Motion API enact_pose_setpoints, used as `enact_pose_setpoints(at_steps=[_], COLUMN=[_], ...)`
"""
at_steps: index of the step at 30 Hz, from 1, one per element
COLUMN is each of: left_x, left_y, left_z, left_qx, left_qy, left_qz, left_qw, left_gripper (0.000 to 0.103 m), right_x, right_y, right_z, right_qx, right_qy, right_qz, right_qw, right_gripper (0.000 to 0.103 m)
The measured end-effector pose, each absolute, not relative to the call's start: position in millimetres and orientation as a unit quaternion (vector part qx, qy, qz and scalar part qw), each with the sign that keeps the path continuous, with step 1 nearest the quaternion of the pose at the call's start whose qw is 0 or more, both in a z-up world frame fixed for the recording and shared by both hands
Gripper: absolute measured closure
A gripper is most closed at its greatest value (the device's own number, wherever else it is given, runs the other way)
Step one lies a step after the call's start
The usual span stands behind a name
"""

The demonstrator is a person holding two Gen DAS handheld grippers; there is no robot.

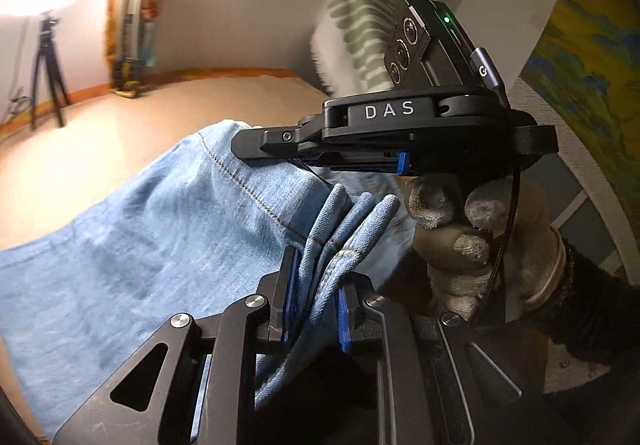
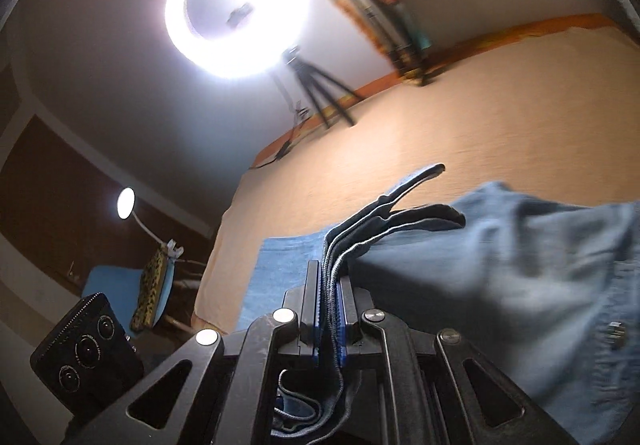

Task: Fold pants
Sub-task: 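Fold the lifted edge over onto the jeans with both grippers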

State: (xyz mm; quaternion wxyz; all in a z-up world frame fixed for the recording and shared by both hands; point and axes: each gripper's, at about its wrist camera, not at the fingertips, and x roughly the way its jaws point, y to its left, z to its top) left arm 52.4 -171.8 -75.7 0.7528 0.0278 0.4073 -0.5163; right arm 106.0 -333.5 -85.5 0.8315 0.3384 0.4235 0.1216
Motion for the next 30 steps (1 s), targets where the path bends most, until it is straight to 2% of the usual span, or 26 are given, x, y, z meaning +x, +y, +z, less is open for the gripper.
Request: enact_pose_setpoints(at_steps=[19, 26, 29, 30], left_x=[34, 32, 33, 33], left_y=[-310, -344, -352, -355], left_z=[-102, -142, -154, -158], left_qx=[0.050, 0.074, 0.082, 0.086], left_qy=[0.418, 0.457, 0.469, 0.473], left_qz=[-0.593, -0.599, -0.598, -0.597], left_qw=[0.686, 0.654, 0.645, 0.642], left_gripper=[0.088, 0.088, 0.088, 0.088], right_x=[37, 20, 20, 21], right_y=[-458, -491, -499, -503], right_z=[-91, -131, -148, -152], right_qx=[0.324, 0.347, 0.360, 0.366], right_qy=[0.403, 0.435, 0.451, 0.454], right_qz=[0.036, 0.019, 0.028, 0.037], right_qw=[0.855, 0.830, 0.816, 0.812], right_gripper=[0.099, 0.099, 0.091, 0.078])
